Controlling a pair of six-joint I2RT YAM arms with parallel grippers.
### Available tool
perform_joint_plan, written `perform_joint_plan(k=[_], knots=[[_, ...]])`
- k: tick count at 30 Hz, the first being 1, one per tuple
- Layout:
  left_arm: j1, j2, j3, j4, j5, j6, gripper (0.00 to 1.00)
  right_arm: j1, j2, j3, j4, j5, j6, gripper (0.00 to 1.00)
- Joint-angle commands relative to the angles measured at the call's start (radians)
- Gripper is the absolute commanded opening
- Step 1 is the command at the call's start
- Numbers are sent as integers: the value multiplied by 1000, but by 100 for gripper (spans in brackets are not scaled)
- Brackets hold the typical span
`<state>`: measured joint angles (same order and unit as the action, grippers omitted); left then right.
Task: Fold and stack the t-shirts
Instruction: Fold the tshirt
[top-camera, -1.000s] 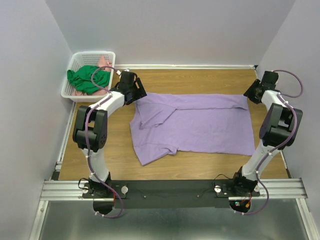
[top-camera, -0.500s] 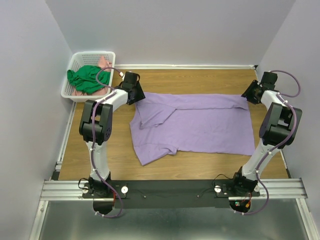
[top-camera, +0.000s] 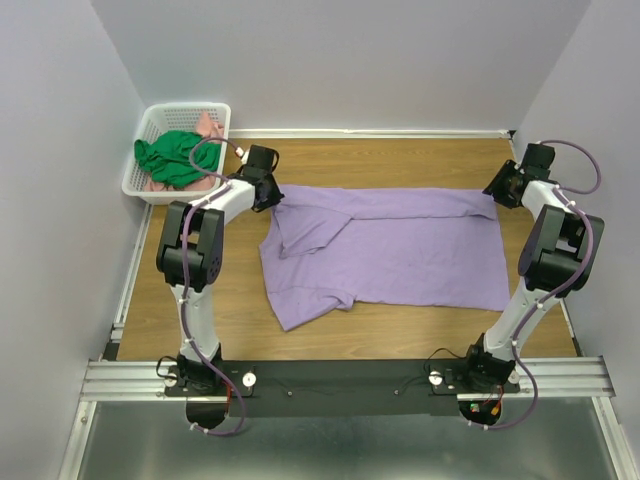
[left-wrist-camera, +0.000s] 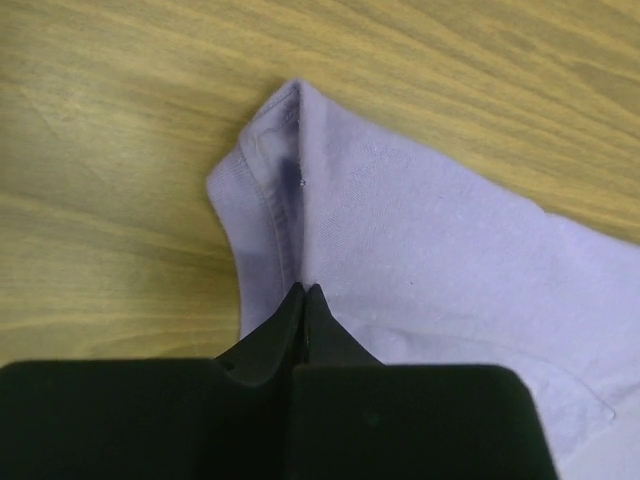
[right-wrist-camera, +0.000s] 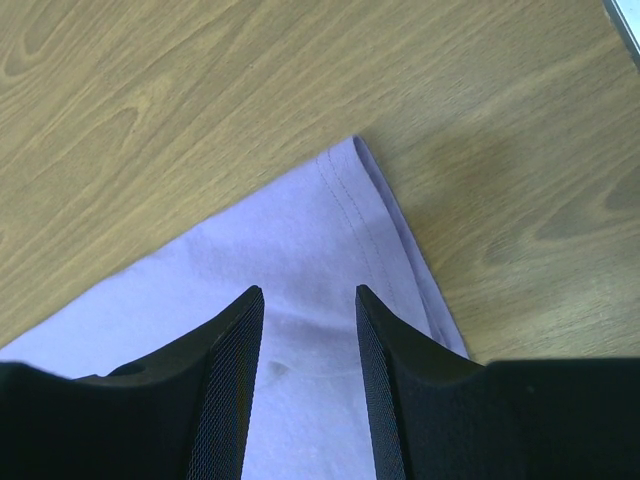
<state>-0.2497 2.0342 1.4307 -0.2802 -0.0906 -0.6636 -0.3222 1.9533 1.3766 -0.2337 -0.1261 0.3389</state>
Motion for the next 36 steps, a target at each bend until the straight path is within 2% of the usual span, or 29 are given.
perform_joint_plan(k=[1, 8, 11, 13, 14, 16, 17, 20, 25, 29, 36], knots=[[6, -92, -39, -31, -41, -33, 0, -3, 7, 16, -18, 23, -12, 50], [6, -143, -144, 3, -46, -70, 0, -5, 24, 39, -18, 22, -6, 50], [6, -121, -154, 15, -52, -68, 6, -5, 45, 59, -18, 23, -8, 50], [12, -114, -156, 26, -54, -70, 13, -3, 68, 74, -18, 23, -15, 50], [15, -112, -153, 29, -49, -70, 26, -3, 78, 84, -18, 23, -20, 50], [23, -124, -150, 42, -44, -67, 41, -3, 102, 111, -18, 17, -38, 50], [26, -127, -147, 49, -46, -64, 53, -3, 110, 130, -18, 19, -53, 50], [35, -126, -121, 72, -32, -36, 62, -5, 142, 154, -18, 22, -78, 49], [36, -80, -69, 78, -12, 10, 62, -5, 191, 200, -18, -21, -132, 49], [40, -33, -39, 76, -3, 27, 57, -5, 220, 210, -18, -82, -161, 49], [41, 41, 11, 72, -4, 42, 52, -5, 257, 219, -18, -99, -175, 49]])
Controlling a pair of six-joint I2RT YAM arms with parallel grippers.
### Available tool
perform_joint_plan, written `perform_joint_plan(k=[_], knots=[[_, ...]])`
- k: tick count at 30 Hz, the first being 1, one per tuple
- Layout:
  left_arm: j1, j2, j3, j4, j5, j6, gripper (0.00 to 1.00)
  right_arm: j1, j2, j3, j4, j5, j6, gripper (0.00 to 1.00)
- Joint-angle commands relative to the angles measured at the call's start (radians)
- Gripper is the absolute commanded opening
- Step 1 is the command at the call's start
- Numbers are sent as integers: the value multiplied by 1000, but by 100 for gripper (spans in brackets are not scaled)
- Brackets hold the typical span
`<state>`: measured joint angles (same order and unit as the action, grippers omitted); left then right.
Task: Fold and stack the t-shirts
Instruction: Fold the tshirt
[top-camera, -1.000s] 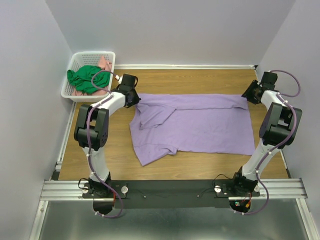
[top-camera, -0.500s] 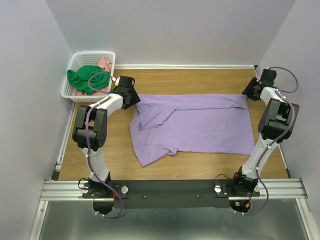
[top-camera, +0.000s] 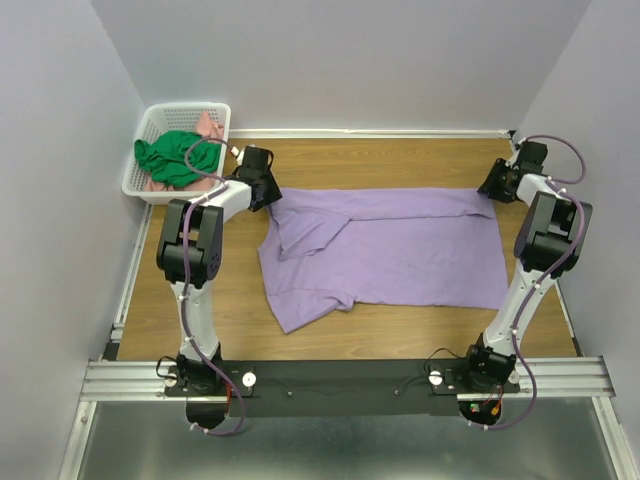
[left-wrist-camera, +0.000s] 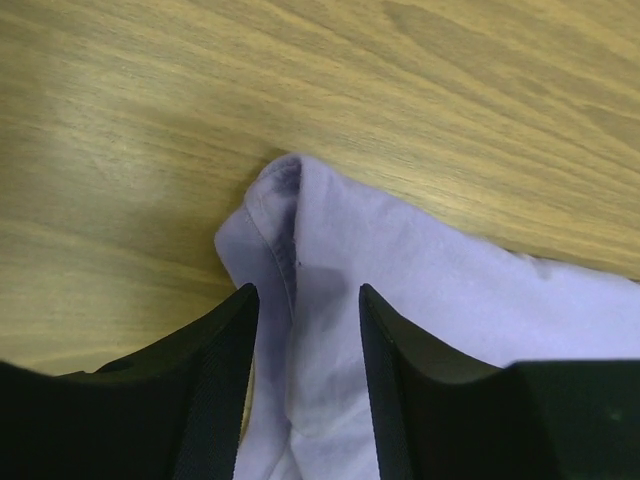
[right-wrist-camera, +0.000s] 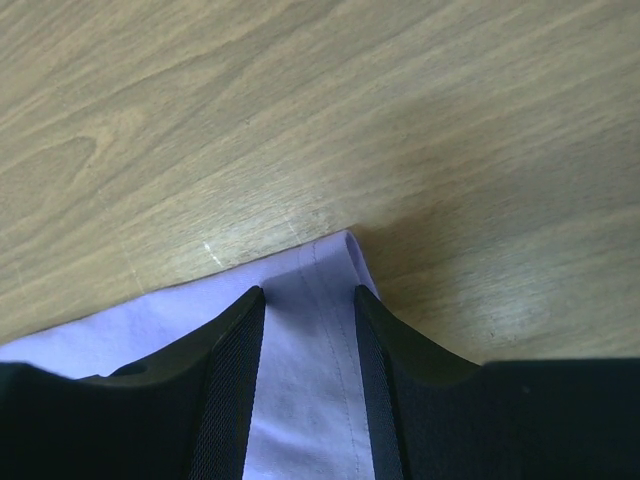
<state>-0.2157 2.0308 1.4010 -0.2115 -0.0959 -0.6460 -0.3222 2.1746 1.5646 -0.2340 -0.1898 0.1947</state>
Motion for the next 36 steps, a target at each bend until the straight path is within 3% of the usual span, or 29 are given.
perform_joint_plan(k=[1, 4, 7, 8, 13, 20, 23, 26, 28, 29, 30, 32, 33, 36], knots=[[9, 52, 47, 3, -2, 26, 50, -5, 40, 32, -18, -34, -32, 49], [13, 92, 81, -12, -21, 35, 35, -5, 57, 34, -18, -28, -37, 46], [15, 112, 125, -38, -47, 48, 21, -5, 71, 37, -19, -16, -44, 31], [18, 121, 141, -42, -50, 54, 16, -5, 76, 38, -18, -13, -47, 21], [38, 158, 191, -81, -64, 78, 5, -18, 80, 70, -19, 38, -58, 2], [53, 178, 225, -94, -73, 106, 1, -31, 73, 92, -18, 144, -54, 1], [53, 184, 242, -95, -65, 118, 2, -31, 79, 95, -19, 115, -43, 6], [53, 175, 253, -95, -56, 123, 12, -29, 74, 92, -19, 26, -20, 22], [53, 161, 260, -104, -51, 121, 28, -29, 50, 77, -19, 1, 11, 29], [53, 137, 262, -109, -53, 114, 35, -29, 34, 69, -19, 0, 18, 38], [52, 122, 254, -108, -54, 102, 50, -29, 2, 63, -19, 3, 38, 43], [53, 68, 244, -108, -57, 89, 65, -29, -39, 35, -19, 10, 57, 56], [52, 49, 228, -108, -56, 74, 79, -28, -83, 22, -19, 30, 87, 60], [50, -27, 190, -112, -39, 54, 94, -22, -156, -38, -19, 32, 127, 72]])
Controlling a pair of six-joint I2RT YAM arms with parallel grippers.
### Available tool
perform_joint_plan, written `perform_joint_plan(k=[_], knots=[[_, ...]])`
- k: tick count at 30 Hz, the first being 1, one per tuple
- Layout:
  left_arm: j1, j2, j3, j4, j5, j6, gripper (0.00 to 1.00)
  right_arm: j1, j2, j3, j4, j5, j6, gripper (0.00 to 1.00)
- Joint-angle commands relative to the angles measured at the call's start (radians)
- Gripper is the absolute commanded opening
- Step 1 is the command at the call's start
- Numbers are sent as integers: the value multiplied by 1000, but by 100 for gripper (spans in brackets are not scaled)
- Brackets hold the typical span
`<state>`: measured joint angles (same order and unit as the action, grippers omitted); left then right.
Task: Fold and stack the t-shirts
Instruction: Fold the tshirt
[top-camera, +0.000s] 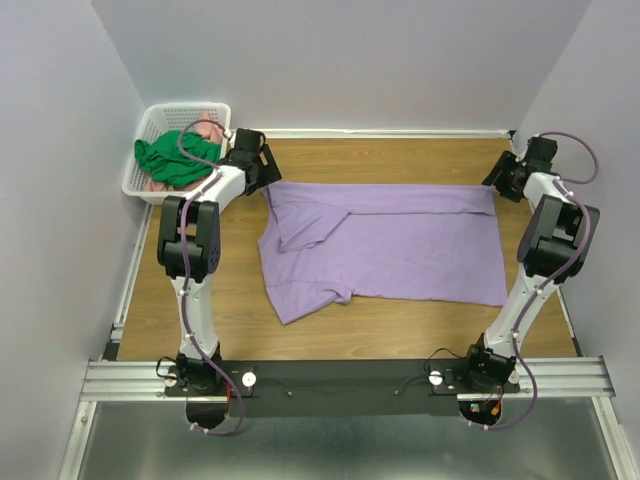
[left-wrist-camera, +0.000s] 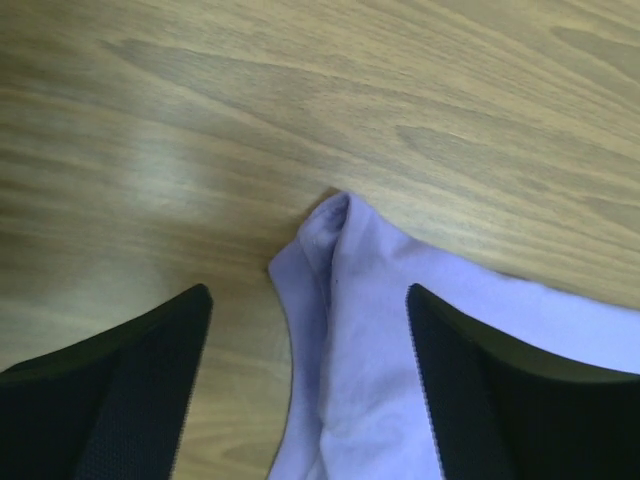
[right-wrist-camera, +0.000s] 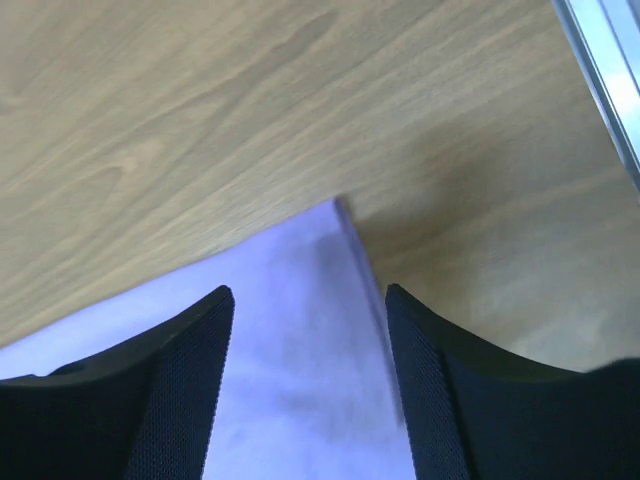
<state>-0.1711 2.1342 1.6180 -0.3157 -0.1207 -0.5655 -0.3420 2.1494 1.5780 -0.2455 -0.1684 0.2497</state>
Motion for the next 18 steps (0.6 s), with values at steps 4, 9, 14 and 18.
perform_joint_plan(k=[4, 9, 14, 18], knots=[[-21, -262, -108, -17, -22, -50, 96, 23, -288, -160, -6, 3, 140, 82], [-64, -407, -300, 3, -2, -71, 95, 41, -393, -289, 2, -45, 238, 81], [-129, -525, -464, 43, 20, -67, 89, 99, -468, -440, 63, -199, 349, 76], [-243, -583, -561, 41, -36, -39, 89, 274, -513, -530, 127, -273, 378, 76]])
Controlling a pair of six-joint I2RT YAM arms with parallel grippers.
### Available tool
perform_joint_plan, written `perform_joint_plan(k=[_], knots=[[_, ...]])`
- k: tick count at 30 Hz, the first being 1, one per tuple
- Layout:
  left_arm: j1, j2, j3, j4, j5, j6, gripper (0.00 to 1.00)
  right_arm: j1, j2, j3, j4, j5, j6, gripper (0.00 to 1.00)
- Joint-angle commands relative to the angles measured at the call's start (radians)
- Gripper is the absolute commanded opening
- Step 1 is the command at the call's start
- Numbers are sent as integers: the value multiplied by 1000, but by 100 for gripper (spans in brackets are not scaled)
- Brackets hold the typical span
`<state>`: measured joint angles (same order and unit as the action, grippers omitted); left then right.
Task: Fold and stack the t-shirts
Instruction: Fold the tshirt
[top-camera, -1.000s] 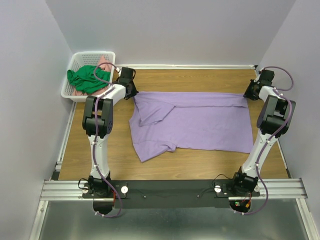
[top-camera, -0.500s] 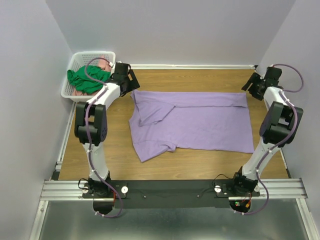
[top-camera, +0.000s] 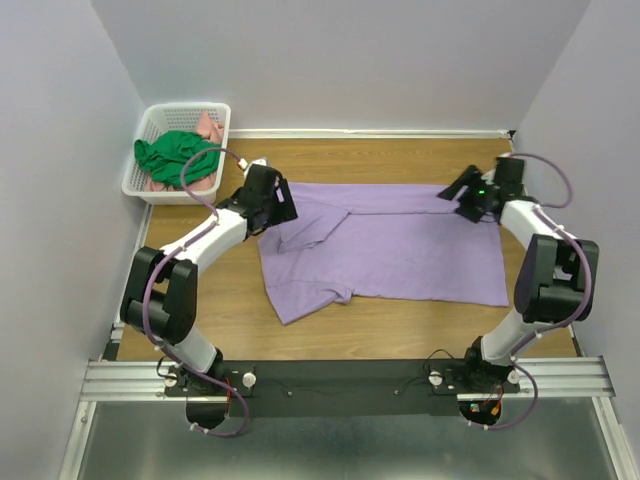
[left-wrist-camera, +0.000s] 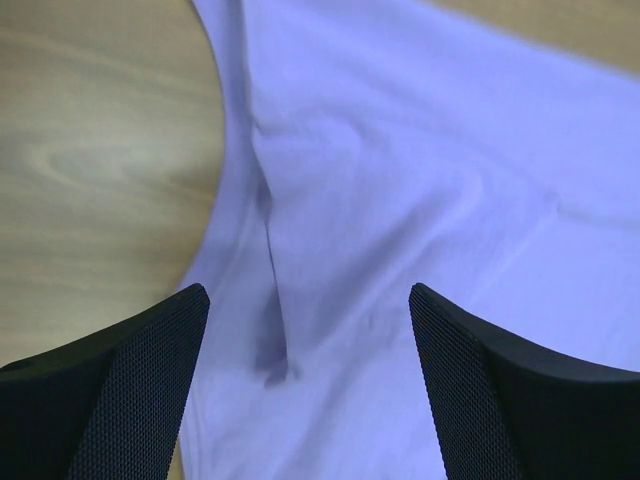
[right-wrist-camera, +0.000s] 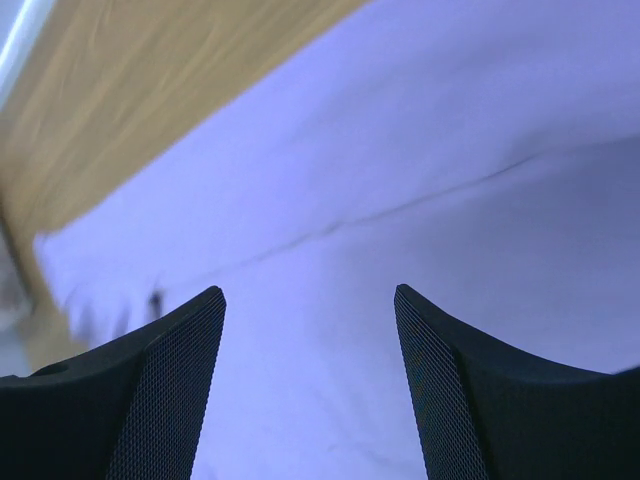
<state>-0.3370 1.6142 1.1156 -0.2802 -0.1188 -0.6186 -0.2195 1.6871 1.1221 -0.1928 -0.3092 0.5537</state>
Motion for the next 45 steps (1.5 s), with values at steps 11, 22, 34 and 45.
perform_joint_plan(k=[11, 22, 34, 45], knots=[[-293, -111, -82, 1, -246, 140, 89, 298, -205, -288, 270, 300, 161, 77], [-330, -129, -123, 36, -214, 177, 89, 31, -38, -186, 270, 354, 270, 74], [-338, -139, -138, 35, -209, 183, 86, -115, 103, -145, 342, 332, 410, 54], [-339, -120, -125, 18, -209, 178, 86, -155, 200, -116, 397, 274, 443, 38]])
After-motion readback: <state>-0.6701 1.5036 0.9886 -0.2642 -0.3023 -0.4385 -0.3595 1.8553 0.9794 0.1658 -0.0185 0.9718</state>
